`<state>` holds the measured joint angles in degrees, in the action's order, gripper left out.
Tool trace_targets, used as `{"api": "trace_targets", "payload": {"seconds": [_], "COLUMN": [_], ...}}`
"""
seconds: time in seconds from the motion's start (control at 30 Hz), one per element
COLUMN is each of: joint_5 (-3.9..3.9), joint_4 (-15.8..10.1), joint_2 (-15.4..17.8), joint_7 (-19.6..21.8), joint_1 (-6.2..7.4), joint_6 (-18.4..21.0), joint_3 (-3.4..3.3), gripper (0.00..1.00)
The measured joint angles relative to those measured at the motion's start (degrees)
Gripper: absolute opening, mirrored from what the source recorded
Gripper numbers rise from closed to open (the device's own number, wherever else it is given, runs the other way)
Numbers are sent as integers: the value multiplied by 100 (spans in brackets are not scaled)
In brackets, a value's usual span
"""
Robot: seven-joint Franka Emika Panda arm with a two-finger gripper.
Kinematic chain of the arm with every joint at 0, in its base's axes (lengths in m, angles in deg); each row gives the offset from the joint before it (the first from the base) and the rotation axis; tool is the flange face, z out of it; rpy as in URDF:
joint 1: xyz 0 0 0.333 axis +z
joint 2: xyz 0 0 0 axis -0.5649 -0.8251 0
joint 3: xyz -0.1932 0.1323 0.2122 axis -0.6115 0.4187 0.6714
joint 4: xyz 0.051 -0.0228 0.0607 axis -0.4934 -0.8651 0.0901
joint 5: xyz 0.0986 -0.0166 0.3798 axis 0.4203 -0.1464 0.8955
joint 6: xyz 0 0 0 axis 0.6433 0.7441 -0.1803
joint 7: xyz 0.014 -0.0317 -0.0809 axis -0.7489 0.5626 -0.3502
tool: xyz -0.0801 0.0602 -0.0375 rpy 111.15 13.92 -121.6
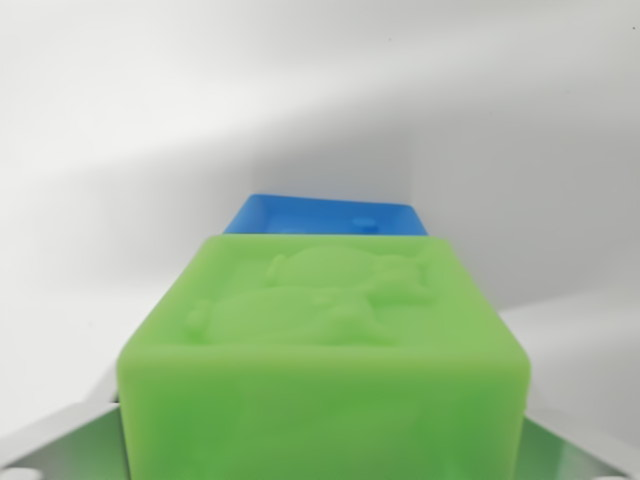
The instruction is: Stack cube
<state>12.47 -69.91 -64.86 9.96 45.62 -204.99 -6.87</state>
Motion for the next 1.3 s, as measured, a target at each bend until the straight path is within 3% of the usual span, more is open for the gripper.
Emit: {"api": "trace_targets", "payload": {"seconds": [0.87,1.3], "joint_5": [0,0], "joint_4": [0,-45], "joint_2": [20,412], "joint_7": [0,0], "joint_1": [0,0], "joint_6": [16,342], "joint_3": [0,0], "gripper": [100,100]}}
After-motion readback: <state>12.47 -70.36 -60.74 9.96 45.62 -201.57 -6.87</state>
